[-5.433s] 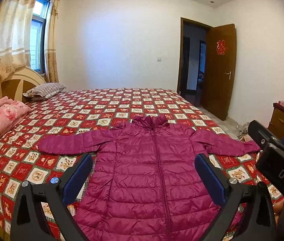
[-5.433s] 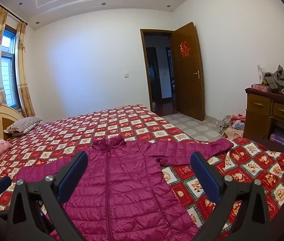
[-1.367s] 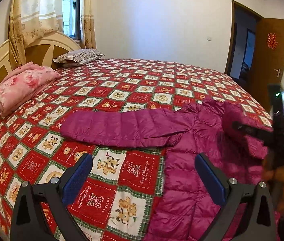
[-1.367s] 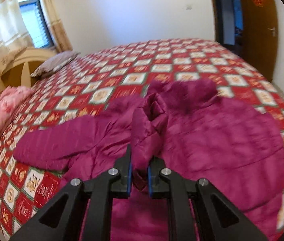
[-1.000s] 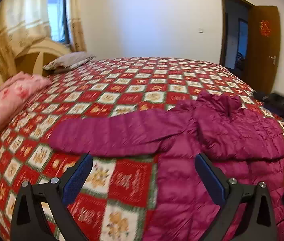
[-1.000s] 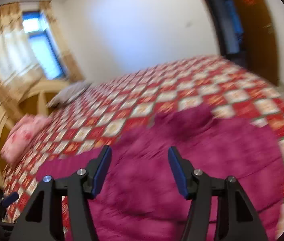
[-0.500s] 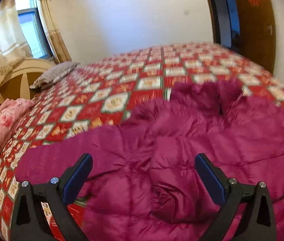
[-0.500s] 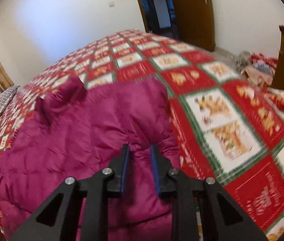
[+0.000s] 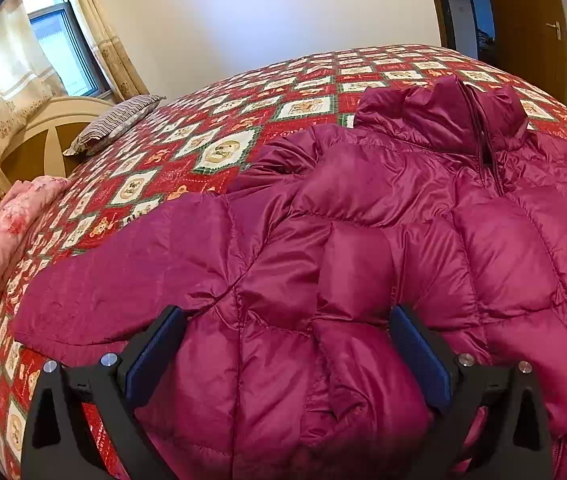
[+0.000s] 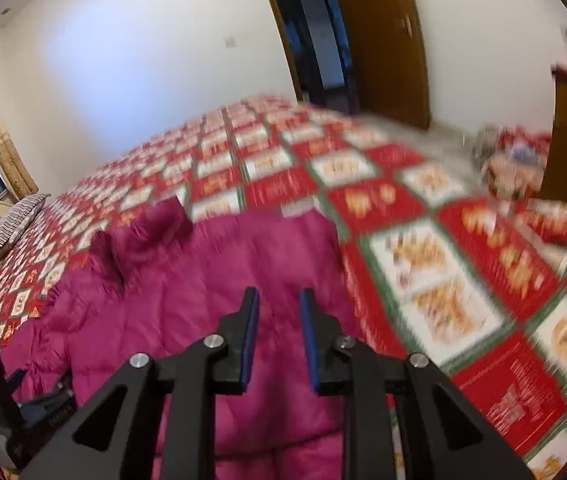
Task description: Fold large clothes
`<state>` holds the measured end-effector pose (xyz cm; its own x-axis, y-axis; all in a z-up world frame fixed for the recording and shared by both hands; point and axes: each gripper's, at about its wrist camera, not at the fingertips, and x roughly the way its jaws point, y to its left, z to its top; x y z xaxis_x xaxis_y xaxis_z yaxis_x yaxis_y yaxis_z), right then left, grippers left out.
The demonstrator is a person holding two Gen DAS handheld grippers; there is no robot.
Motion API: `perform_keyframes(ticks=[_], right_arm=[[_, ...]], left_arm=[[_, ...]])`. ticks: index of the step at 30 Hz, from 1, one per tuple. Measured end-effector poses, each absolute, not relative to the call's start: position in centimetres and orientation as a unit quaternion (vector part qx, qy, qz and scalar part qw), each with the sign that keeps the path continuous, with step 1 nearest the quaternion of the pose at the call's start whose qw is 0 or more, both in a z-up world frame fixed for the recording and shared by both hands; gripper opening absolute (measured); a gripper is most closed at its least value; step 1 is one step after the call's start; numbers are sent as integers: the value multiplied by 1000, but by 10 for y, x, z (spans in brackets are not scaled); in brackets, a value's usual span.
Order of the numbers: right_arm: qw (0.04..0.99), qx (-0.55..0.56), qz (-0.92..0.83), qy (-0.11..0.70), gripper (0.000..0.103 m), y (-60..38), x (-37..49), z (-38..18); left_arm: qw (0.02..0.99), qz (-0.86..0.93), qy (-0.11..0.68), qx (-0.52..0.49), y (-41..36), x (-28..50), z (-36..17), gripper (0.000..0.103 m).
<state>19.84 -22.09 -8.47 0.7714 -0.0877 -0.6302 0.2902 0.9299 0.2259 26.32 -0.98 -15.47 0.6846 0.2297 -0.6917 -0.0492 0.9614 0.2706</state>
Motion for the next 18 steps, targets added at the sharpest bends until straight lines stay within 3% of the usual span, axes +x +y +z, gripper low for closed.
perform_keyframes(ticks=[3,7,14,18], right_arm=[[926,128,-106,339,24,-211,211,-91],[898,133,-112,405,24,-209,228,-140],[906,122,-112,389,27,-207,222,-143],[907,121,-113,387,28,-206,219,-143]], left_arm=[[911,79,387,120,-11,263,-155,102],[911,75,389,112,-13,263,-155,102],[911,51,404,66,0,266,-152,102],[923,33,384,-17,46,245,-124,102]])
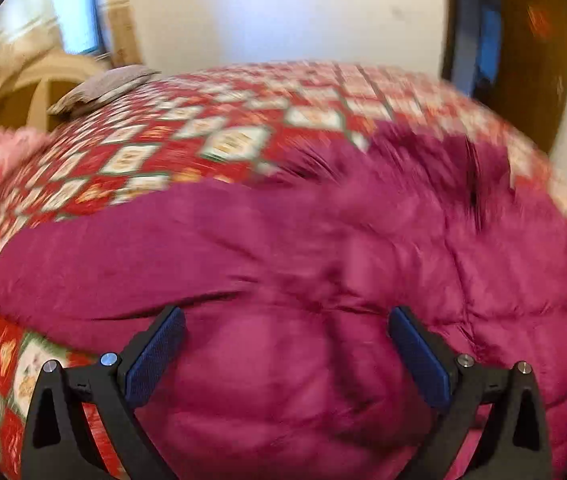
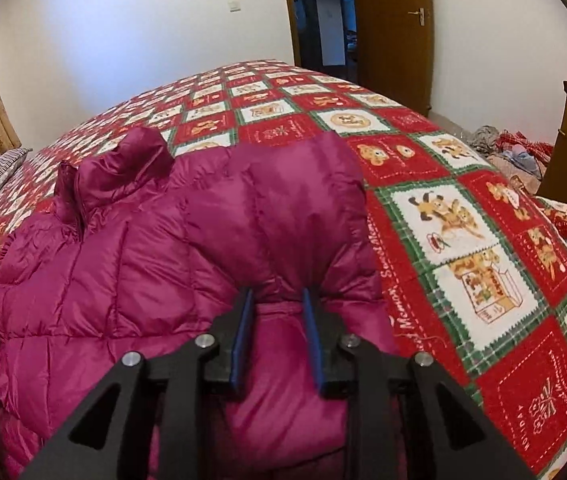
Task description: Fold large clothes
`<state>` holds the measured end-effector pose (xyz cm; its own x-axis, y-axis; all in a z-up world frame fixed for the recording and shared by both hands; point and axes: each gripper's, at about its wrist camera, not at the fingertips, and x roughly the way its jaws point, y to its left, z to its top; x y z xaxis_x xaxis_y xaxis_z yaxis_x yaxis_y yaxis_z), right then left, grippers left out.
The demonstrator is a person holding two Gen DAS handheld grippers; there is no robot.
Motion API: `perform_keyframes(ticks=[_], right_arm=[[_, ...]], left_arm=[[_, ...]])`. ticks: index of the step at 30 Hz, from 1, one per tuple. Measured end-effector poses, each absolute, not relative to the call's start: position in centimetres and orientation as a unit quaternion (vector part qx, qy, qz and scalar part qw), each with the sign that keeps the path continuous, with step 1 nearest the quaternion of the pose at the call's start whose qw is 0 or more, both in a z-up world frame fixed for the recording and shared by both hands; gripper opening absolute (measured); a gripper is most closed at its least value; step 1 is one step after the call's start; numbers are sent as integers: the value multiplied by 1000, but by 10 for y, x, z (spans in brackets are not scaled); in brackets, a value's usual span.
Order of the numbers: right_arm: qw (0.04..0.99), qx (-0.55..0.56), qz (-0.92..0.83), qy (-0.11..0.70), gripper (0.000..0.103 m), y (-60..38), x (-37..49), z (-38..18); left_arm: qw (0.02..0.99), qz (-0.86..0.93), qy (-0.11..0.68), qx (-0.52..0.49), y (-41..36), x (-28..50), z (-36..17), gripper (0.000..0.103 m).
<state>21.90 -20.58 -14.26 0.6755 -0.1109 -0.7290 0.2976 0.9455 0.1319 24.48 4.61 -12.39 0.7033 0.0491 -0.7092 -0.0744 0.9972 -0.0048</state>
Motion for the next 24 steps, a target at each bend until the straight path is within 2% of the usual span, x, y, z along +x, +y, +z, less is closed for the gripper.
perform_keyframes(ticks=[4,7,12,15,16,18,20,24], right_arm=[[908,118,-113,386,30,-202,220,-141],[909,116,-111,386,32,-201,221,-142],[909,102,-114,388,36,-197,222,-143],[909,96,-115,388,36,-195,222,-143],[909,96,-115,389,37,-195,222,-144],[909,96,-115,389,37,-195,222,-144],[909,95,-116,389,37,-195,222,-144],[909,91,-117,389,38,-193,224,-144]], left_arm=[[929,118,339,-86,144,227,-90,102],[912,216,330,-110,219,229,-84,102],[847,358,353,-174,333,235,-114,102],[827,345,380,-228,363,243,-137,100],[823,333,389,-246,368,246,-147,94],[823,339,389,-237,365,248,-155,93],[835,343,377,-206,353,249,-158,85],[844,333,368,-204,353,250,-155,45]])
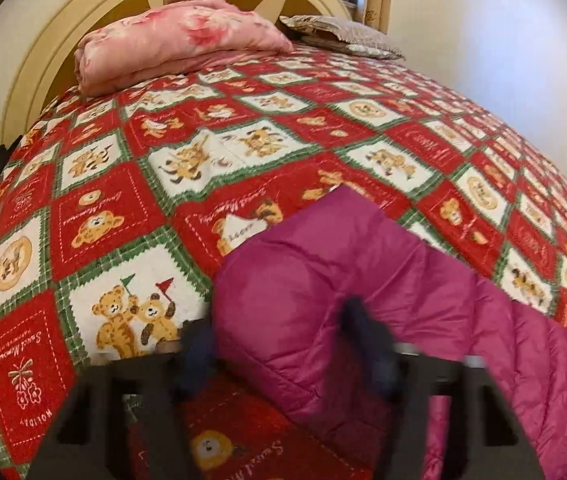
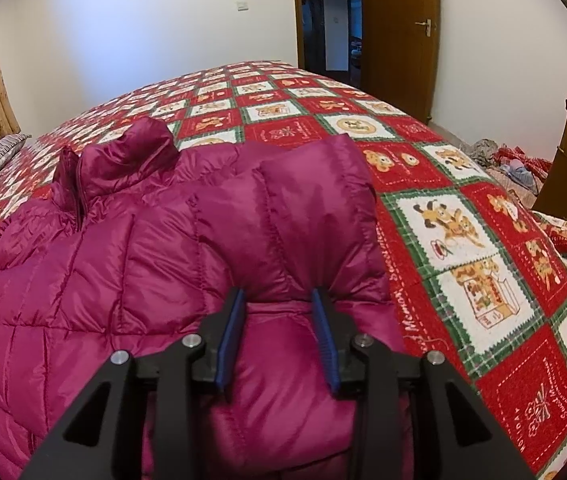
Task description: Fold large clothes
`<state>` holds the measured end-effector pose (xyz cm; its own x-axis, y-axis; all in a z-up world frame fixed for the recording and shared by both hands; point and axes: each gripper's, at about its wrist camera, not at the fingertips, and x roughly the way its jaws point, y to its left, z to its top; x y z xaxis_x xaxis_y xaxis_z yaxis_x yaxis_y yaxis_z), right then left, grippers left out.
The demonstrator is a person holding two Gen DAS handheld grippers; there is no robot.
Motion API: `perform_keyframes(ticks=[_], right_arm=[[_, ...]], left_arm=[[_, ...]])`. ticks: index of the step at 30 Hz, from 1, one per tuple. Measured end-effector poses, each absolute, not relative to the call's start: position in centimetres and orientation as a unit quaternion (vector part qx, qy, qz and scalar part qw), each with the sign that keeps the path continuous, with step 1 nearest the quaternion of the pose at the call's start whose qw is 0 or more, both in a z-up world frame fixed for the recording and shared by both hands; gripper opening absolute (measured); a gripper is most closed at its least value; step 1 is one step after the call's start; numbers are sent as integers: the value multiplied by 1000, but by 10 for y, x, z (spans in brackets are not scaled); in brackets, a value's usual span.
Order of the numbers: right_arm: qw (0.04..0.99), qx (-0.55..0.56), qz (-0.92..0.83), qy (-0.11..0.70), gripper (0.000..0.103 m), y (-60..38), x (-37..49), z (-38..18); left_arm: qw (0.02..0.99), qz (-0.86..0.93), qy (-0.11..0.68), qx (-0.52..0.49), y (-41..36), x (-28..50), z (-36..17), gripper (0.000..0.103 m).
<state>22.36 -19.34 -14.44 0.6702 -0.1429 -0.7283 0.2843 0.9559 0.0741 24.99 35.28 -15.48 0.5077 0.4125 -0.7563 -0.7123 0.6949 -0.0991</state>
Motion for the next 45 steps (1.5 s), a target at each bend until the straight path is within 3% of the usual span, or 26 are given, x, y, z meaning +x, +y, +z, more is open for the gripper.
perform_keyframes(ticks=[2,4,11,18,21,25,30,35,37,39,45], right_arm=[[909,90,-118,389,38,-193,224,-145],[909,91,-117,388,38,-193,224,-144],[910,101,-112,386,38,-196,222,-145],[911,113,-105,381,39,-200,221,-145],[912,118,-102,380,39,-202,220,-145],[912,127,-97,377,39,-204,219,-145],[913,141,-90,372,39,-207,218,-146],[913,152,-85,369,40,-210,217,-146],[913,153,-85,369,40,-210,217,-146],[913,152,-85,369,40,-210,216,-146],[912,160,-80,368,40,-212,216,-146]], left_arm=[[852,321,360,-205,354,247,-151,25],[861,303,355,-203,352,248,-148,18],[897,274,307,-164,314,251,-94,16],[977,103,180,-49,163,240,17,16],[988,12,153,-9,90,231,37,17],[983,-96,152,39,-5,222,29,17],[954,-188,222,77,-84,223,-36,19],[917,-219,324,77,-113,230,-104,29],[901,-240,353,76,-115,227,-116,61],[886,-259,376,78,-119,220,-124,73],[887,-265,372,69,-86,184,-109,74]])
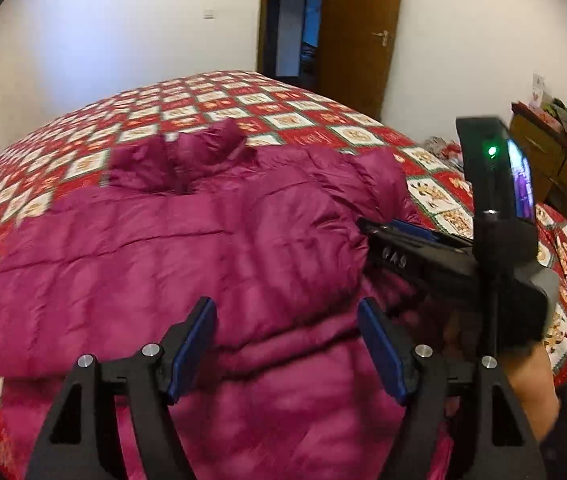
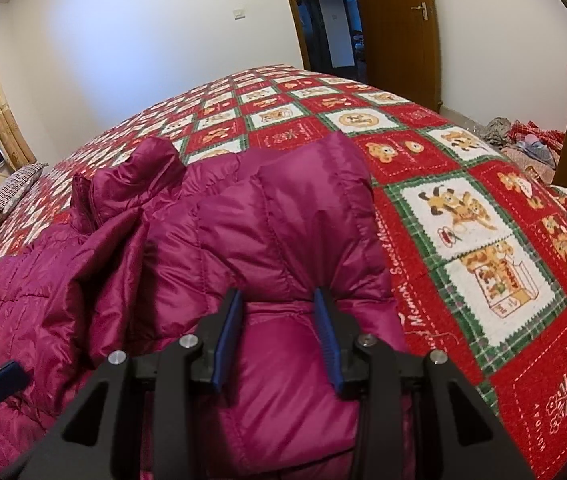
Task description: Fold large clothes
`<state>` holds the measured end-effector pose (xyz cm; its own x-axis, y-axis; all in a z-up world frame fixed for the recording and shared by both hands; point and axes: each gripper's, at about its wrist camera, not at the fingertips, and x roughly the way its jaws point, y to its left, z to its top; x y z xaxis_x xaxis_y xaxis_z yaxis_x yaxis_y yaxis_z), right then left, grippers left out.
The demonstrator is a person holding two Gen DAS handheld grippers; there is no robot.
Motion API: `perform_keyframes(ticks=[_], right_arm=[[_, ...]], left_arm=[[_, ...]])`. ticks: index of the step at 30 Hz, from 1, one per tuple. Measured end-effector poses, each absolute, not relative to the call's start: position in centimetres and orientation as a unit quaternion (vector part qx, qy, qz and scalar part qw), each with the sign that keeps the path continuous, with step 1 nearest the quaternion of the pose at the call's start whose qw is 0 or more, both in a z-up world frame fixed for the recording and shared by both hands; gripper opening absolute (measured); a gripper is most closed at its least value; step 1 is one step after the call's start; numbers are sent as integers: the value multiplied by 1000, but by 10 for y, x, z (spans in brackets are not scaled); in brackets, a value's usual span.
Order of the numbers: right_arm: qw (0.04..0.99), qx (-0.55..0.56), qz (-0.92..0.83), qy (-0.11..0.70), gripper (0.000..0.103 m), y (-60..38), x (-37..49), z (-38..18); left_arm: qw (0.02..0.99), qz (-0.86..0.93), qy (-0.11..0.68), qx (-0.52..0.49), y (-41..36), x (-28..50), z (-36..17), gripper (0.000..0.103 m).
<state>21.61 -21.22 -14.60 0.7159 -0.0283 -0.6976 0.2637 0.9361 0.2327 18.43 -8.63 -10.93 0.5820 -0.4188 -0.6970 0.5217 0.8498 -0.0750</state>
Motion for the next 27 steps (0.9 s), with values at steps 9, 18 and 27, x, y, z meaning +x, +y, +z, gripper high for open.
perform_keyframes(ticks=[9,18,27], right_arm=[[947,121,-30,295,43,-190,171,-70],[926,39,49,372,41,-122,236,-86],[910,40,55,408,41,-133,236,-135]], left_arm=[[914,-163,371,6,19,214,-68,74],[922,-17,386,-3,39,308,-74,74],[903,78,423,-6,66,337,-154,76]])
